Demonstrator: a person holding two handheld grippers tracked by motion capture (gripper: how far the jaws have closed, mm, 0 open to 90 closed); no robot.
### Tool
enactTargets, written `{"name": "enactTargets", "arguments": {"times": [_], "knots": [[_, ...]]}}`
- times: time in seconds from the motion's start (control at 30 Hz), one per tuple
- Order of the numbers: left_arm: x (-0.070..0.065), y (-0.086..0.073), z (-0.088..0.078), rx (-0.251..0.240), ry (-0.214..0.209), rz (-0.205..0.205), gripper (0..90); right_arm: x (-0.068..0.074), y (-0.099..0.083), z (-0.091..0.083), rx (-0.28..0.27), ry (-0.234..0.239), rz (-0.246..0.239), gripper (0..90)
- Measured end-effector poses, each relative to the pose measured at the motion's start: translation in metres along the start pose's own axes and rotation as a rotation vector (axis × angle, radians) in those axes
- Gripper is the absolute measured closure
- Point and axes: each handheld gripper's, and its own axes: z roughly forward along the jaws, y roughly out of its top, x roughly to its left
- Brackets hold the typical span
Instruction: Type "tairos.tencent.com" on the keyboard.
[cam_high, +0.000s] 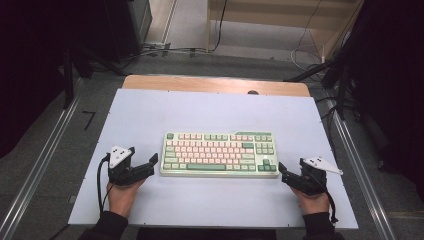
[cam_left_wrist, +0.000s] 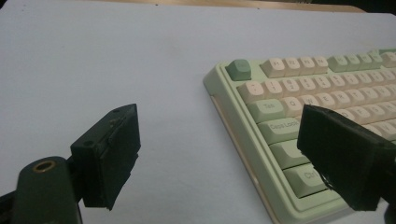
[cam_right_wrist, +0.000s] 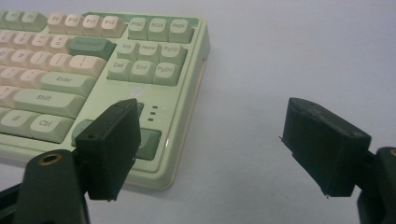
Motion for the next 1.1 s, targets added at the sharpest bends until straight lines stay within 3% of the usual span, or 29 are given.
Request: {"name": "enactTargets", "arguments": {"times": [0.23, 0.53, 0.63, 0.83, 1.1], "knots": [[-0.015, 0.004, 0.009, 0.002, -0.026, 0.045, 13.7, 0.008, 0.001, 0.001, 0.001, 0.026, 0.008, 14.3], [-0.029, 0.008, 0.019, 0.006, -0.078, 0.060, 16.3, 0.022, 0.002, 0.000, -0.009, 0.035, -0.024, 14.9], [-0.033, 0.010, 0.023, 0.002, -0.095, 0.062, 21.0, 0.024, 0.002, 0.000, -0.003, 0.038, -0.030, 14.9], [-0.042, 0.016, 0.032, -0.003, -0.160, 0.077, 40.8, 0.028, 0.001, 0.000, -0.004, 0.039, -0.032, 14.9], [-0.054, 0.025, 0.048, 0.022, -0.209, 0.103, 83.4, 0.040, 0.004, 0.005, -0.008, 0.058, -0.057, 14.9]]}}
